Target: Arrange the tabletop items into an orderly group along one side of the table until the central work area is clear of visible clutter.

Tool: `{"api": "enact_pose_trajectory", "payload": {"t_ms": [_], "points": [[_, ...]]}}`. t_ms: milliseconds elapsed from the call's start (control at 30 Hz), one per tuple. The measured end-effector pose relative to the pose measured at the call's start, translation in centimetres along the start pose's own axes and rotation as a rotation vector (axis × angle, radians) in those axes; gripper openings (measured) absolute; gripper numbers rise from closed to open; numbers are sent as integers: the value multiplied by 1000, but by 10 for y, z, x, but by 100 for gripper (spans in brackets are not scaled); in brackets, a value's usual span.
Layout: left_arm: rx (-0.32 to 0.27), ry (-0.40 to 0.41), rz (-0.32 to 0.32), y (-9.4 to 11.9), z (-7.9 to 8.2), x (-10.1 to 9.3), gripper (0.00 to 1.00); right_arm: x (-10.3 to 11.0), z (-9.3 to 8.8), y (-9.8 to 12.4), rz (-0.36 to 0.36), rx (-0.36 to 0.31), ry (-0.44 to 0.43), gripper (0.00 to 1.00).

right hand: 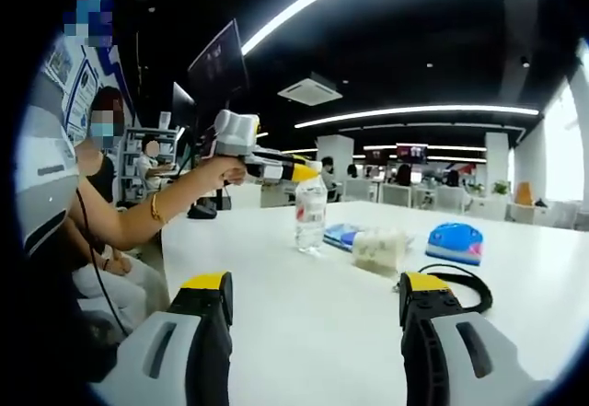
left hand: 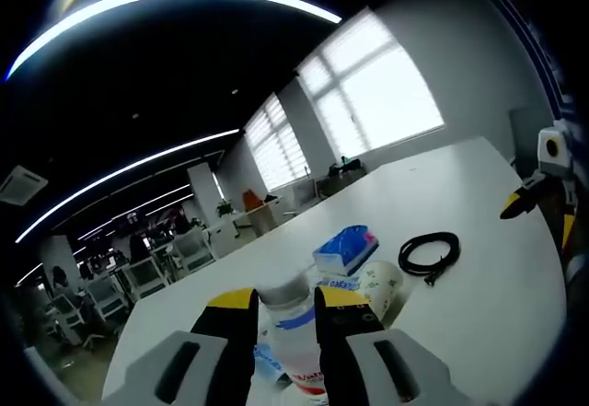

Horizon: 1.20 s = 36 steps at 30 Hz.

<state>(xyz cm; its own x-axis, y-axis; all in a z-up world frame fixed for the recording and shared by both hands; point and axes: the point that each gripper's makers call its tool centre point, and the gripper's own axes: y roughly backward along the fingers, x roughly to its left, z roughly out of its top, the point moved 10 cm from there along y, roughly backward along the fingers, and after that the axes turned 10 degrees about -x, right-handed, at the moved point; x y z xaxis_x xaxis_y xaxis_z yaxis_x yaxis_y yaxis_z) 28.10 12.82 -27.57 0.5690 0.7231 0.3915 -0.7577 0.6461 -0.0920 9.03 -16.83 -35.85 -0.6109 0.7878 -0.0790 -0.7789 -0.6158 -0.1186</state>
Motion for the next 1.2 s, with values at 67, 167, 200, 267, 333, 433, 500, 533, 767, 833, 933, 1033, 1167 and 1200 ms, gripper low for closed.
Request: {"api": "enact_pose_trajectory", "payload": {"t_ms": [67,167,200,267,333,433,500,533,767,833,933,1033,1167,1200], "points": [[0,4,1,0,-1,1,23,1,0,-4,13,0,-4,71],[1,10,5,0,-1,2,23,3,0,-7,26,0,-4,70],[0,14,7,0,-2,3,23,4,0,-8,30,0,-4,70],[-2,21,11,0,-3,4,23,5,0,-10,39,-1,-3,70],[-2,27,14,0,-4,5,23,6,-1,-10,40,-2,-8,70],[-2,39,22,1,-6,7,24,6,-3,-10,38,-1,-12,70],[-8,56,20,1,-7,8,24,5,-3,-9,36,0,-13,70],[-8,58,22,1,-7,8,24,5,-4,-9,34,1,-14,70],[-17,81,24,1,-8,7,24,3,-5,-7,32,0,-17,70],[-20,89,23,0,-9,8,24,3,-5,-7,34,0,-17,70],[-26,106,20,-2,-9,8,26,3,-6,-8,36,1,-20,70],[-26,119,18,-4,-8,6,28,3,-5,-7,37,-2,-21,70],[-5,142,21,-7,-11,7,37,2,-4,-6,35,-6,-19,70],[2,160,22,-8,-12,7,38,2,-3,-5,33,-7,-17,70]]}}
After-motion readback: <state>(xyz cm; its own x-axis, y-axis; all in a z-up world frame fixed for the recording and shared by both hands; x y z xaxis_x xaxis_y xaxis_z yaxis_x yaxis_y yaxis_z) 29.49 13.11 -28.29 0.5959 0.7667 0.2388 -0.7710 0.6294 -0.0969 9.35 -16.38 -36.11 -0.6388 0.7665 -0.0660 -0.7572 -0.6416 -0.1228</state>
